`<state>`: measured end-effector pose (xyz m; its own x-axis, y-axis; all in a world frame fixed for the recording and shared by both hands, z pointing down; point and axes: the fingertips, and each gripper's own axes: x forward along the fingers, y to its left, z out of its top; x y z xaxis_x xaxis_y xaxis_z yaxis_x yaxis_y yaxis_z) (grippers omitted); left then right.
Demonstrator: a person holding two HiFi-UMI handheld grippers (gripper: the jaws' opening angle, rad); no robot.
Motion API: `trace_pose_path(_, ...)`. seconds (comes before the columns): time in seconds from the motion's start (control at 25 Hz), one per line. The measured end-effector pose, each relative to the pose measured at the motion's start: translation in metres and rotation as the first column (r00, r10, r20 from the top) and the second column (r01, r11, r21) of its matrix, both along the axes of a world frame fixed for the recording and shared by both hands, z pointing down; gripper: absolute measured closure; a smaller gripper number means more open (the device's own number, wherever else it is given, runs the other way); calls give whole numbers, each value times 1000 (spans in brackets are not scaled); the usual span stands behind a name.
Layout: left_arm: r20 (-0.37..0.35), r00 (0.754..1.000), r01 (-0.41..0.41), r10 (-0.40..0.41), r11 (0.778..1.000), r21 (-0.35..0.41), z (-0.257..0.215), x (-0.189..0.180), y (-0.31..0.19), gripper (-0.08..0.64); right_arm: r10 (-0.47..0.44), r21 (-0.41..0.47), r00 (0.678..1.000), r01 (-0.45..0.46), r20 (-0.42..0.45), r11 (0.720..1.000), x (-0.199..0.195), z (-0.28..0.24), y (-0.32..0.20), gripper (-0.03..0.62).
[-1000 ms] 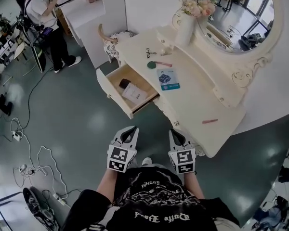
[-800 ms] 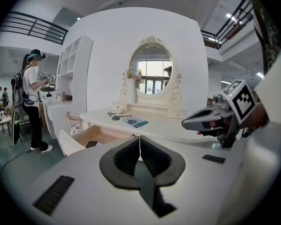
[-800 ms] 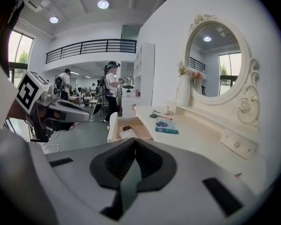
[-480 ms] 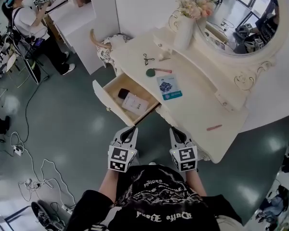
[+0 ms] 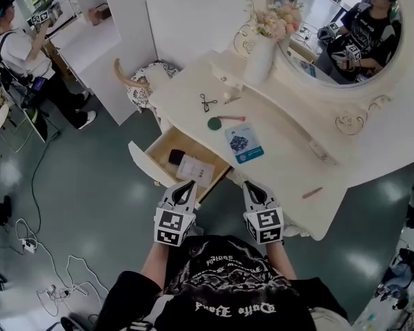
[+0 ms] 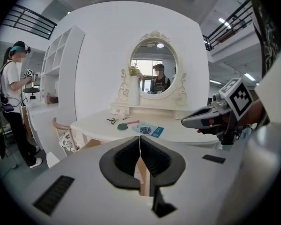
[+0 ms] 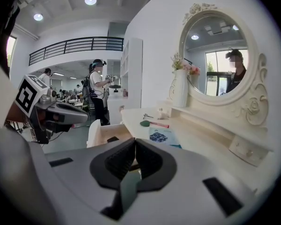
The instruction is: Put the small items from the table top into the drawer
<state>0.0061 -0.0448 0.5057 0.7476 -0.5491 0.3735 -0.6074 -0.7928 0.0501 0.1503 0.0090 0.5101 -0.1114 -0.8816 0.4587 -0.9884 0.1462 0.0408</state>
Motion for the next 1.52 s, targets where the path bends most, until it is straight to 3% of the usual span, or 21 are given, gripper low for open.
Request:
trace_pose_path(0.32,25,986,-163,163,987,-11,3,6,-29,543,122,-33,992,-121,22,992,-10,10,-29,580)
trace_pose_path(0.48,37,978,-206,207,978,-31,8,-2,-44,543,188,-46,981,-186,50,981,-16,15,-39,580)
trace_pose_path(1.0,6,969,-245,247,964,-101,20,-10,-71,543,299,-93,951,-292,80,952,-16,17,-40,569)
trace_pose_path(1.2,-8,967,-255,255,962,-96,15,-3,-76,543,309,-97,947,-301,90,949,-4,12,-47,500)
trace_pose_path(1.52,3,979,-205,206,973,-106,12,-1,-93,543,288,-105,951,-276,115,955,19,7,-70,403)
